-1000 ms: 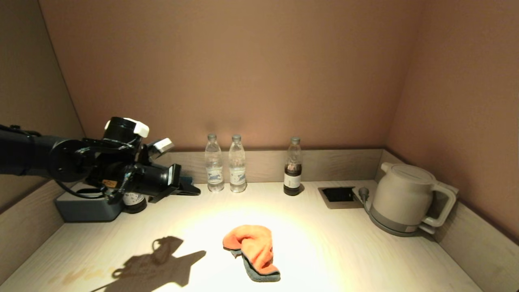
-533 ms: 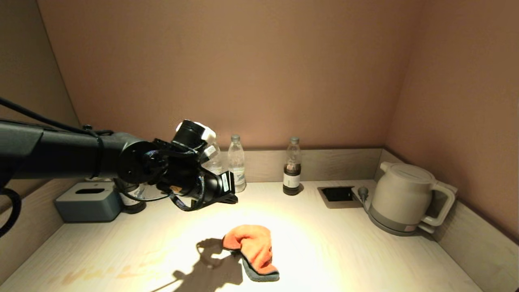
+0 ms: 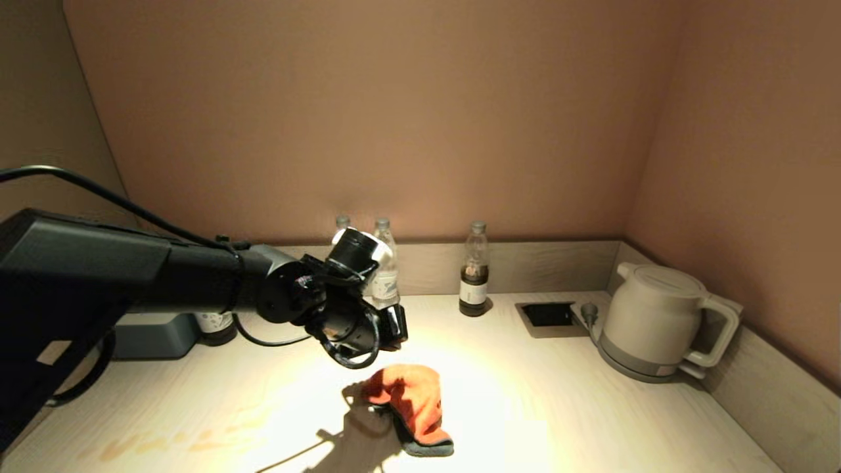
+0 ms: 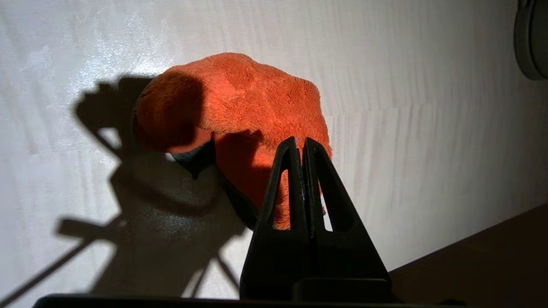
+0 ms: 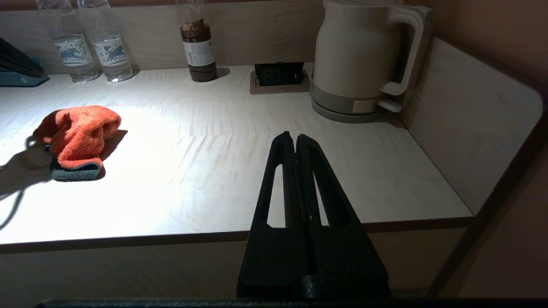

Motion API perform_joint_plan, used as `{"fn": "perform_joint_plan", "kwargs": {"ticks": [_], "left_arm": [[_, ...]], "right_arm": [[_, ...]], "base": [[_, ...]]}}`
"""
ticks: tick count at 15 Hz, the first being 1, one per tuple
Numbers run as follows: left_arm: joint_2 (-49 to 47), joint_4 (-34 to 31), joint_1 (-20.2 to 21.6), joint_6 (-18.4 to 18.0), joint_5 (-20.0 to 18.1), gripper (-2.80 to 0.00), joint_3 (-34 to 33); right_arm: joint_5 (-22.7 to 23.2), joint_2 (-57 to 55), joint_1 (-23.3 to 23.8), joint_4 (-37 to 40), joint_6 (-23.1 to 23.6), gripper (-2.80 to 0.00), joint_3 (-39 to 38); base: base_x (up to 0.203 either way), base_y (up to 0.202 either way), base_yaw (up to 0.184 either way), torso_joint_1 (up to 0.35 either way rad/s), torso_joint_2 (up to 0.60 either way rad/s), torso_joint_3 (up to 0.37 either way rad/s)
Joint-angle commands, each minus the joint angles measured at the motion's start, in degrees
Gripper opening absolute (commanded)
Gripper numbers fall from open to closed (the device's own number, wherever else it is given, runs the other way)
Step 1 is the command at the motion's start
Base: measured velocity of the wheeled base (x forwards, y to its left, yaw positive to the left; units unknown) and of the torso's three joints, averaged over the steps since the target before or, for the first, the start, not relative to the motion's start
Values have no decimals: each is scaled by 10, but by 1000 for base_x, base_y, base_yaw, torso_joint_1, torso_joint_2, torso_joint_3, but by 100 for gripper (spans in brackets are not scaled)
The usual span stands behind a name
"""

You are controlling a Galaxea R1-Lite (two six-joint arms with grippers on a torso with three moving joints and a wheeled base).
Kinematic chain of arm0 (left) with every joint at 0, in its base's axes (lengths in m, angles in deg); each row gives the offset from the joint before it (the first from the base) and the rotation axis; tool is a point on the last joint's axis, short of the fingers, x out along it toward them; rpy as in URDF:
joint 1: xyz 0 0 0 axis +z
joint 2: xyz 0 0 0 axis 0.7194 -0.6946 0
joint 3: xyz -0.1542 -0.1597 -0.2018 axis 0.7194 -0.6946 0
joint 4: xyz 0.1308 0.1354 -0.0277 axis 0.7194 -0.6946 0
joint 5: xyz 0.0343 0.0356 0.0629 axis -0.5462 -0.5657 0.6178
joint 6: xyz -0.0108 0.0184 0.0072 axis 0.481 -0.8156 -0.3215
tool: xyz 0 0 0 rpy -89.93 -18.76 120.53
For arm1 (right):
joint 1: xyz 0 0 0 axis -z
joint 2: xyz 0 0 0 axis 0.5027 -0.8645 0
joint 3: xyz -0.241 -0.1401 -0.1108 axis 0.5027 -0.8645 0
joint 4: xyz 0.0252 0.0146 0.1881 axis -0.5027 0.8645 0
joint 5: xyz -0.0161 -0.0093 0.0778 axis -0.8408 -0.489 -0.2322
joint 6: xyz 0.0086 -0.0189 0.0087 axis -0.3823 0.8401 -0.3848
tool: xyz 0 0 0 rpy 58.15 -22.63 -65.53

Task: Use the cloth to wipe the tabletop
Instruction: Pick up the tablecloth

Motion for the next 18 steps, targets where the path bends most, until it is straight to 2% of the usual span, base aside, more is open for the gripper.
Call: {"fn": "perform_joint_plan", "kwargs": {"ticks": [1, 5, 6, 18], "left_arm": [[-22, -2, -1, 2, 5, -280, 2], [-33, -2, -10, 0, 6, -280, 0], [-33, -2, -11, -2, 6, 0, -1], [-53, 4, -31, -14, 6, 0, -2]], "right_arm": [[0, -1, 0, -1, 1, -280, 0], [0, -1, 0, -1, 1, -280, 0], [0, -1, 0, -1, 0, -280, 0], [0, -1, 0, -1, 0, -280, 0]], "base": [[0, 0, 0, 0, 0, 0], [0, 0, 0, 0, 0, 0], [0, 0, 0, 0, 0, 0], [0, 0, 0, 0, 0, 0]]}}
